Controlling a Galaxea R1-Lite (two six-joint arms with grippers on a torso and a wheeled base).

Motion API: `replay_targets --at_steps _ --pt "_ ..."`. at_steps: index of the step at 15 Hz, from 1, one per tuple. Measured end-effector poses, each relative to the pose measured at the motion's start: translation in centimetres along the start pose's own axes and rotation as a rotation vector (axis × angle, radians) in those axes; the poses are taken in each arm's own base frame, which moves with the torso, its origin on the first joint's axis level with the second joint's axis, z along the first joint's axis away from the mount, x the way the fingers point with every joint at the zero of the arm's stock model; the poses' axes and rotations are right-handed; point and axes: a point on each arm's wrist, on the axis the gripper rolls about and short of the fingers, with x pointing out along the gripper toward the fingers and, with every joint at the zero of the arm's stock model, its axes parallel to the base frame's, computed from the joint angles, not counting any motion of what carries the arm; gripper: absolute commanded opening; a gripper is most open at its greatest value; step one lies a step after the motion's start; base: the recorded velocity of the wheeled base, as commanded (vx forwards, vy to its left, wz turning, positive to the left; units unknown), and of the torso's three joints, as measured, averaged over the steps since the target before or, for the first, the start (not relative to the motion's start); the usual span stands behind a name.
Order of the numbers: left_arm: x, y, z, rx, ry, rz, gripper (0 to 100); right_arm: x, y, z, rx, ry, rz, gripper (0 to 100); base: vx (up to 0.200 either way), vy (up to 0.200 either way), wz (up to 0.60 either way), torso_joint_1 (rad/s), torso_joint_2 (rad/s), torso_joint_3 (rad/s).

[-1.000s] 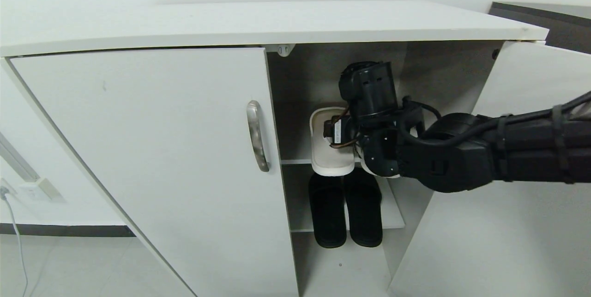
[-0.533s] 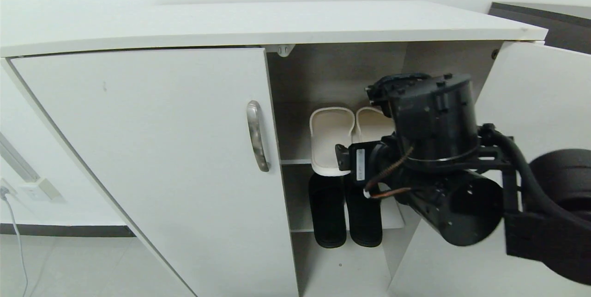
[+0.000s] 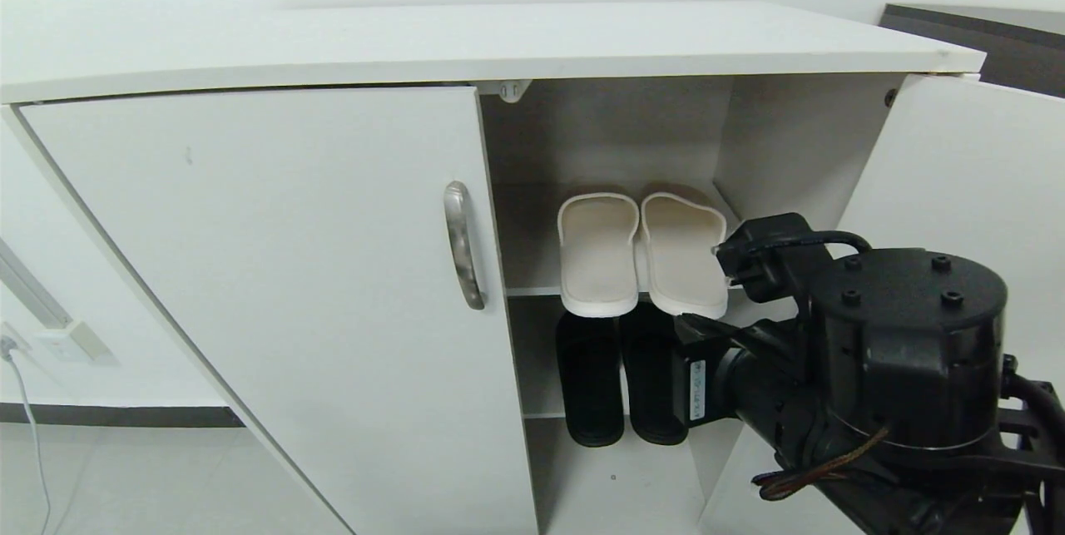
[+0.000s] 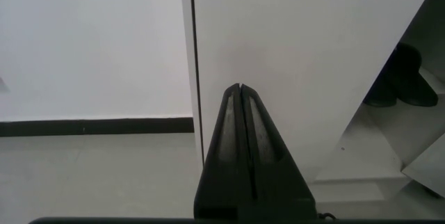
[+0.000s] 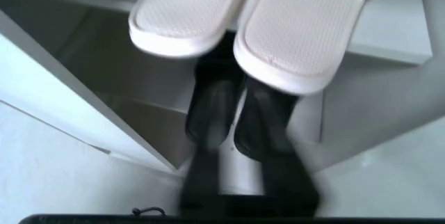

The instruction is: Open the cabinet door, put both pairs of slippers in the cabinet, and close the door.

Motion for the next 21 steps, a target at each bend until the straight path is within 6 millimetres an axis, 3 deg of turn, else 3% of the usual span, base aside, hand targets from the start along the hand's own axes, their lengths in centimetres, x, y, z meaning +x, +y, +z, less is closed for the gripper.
replay_targets --at_steps 6,21 --pt "0.0 0.0 0.0 0.000 0.000 -0.003 0 -0.4 0.5 -0.2 0.002 -0.008 0.025 0 0.000 0.000 0.00 0.000 0.00 0.000" --pt "0.0 0.0 0.0 0.000 0.000 -0.004 0 -0.4 0.4 -1.7 -0.033 0.032 0.023 0 -0.200 0.000 0.00 0.002 0.00 0.004"
